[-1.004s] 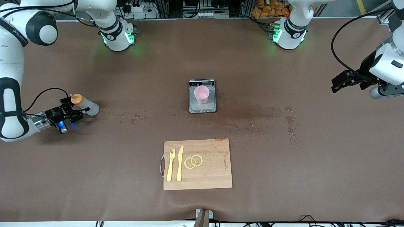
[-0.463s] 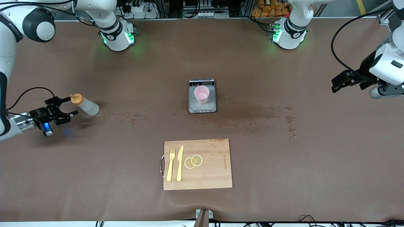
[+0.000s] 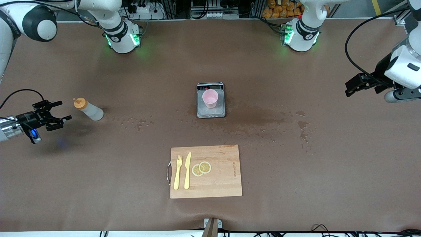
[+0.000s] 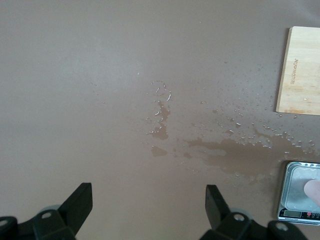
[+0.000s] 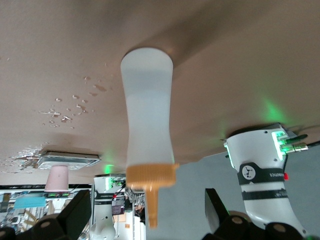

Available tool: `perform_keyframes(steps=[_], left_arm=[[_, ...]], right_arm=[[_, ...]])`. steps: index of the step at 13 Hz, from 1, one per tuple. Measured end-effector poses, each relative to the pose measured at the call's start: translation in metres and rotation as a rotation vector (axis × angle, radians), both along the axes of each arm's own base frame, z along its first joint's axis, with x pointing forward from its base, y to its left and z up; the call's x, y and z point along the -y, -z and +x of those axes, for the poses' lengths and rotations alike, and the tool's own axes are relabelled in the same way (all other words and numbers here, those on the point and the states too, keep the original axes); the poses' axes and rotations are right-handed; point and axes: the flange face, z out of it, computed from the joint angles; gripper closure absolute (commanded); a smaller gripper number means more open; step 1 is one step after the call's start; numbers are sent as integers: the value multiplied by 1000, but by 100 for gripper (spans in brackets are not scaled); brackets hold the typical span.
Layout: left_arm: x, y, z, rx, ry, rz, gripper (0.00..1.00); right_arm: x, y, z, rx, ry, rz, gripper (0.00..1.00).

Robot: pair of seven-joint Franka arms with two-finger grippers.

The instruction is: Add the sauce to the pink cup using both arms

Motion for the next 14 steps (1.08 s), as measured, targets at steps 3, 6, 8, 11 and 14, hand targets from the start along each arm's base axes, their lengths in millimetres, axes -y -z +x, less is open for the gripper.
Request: perform_keyframes(steps=[3,6,8,11,14], left_arm=[[0,-3,-1,6,0,0,0],[0,-5,-2,7,0,0,0],[0,-4,-3,-3,0,2,0],[0,-4,-3,-6,0,2,0],[-1,-4,-3,-6,-1,2,0]], right_arm=[[-15,-45,13,-10,-23,-57,0],[-45,-94,27,34,-52,-121,0],[-72,-137,33,98,-90,-150,0],[-106,-189,34,175,-142,-183,0],[-147,-217,36,219,-214,-222,0]])
